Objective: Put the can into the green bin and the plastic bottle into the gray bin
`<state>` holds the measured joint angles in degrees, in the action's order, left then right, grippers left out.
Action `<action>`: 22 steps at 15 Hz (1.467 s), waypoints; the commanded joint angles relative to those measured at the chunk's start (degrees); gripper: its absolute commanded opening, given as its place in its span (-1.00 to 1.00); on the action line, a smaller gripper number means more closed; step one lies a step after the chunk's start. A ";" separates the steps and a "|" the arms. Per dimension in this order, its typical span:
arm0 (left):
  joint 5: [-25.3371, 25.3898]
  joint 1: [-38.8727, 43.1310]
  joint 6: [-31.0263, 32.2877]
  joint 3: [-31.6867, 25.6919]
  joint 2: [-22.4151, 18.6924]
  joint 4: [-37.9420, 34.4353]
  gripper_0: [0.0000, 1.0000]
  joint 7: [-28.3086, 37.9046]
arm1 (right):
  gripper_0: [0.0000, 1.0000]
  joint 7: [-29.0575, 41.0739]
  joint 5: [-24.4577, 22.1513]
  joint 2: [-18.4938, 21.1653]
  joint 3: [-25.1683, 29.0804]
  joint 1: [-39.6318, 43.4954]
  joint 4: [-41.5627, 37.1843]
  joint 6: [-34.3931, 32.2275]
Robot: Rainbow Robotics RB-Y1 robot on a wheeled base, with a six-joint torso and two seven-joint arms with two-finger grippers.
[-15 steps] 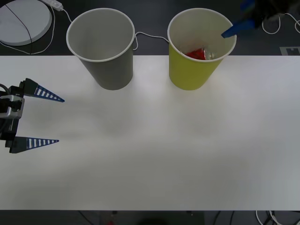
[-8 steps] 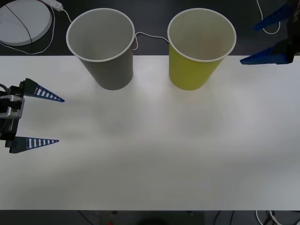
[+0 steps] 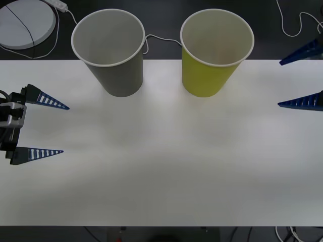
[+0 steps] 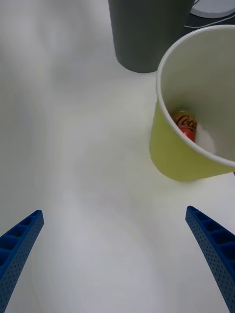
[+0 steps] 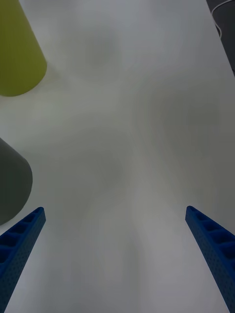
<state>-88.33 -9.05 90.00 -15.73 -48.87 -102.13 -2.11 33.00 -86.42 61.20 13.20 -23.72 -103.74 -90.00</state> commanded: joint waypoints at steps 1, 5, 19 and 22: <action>0.00 0.00 0.00 0.00 0.00 0.00 1.00 0.00 | 1.00 -7.42 0.46 -0.12 1.21 4.29 0.03 0.00; 0.00 0.00 0.00 0.00 0.00 0.00 1.00 0.00 | 1.00 -15.95 0.90 -1.52 2.00 9.30 0.12 0.00; 0.00 0.00 0.00 0.00 0.00 0.00 1.00 0.00 | 1.00 -32.21 1.60 -9.34 5.26 17.30 8.73 0.53; 0.00 0.00 0.00 0.00 0.00 0.00 1.00 0.00 | 1.00 -32.91 1.78 -9.34 5.61 18.27 8.55 0.79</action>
<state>-88.33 -9.05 90.00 -15.73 -48.87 -102.13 -2.11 0.28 -84.76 51.87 18.80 -5.65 -95.17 -89.35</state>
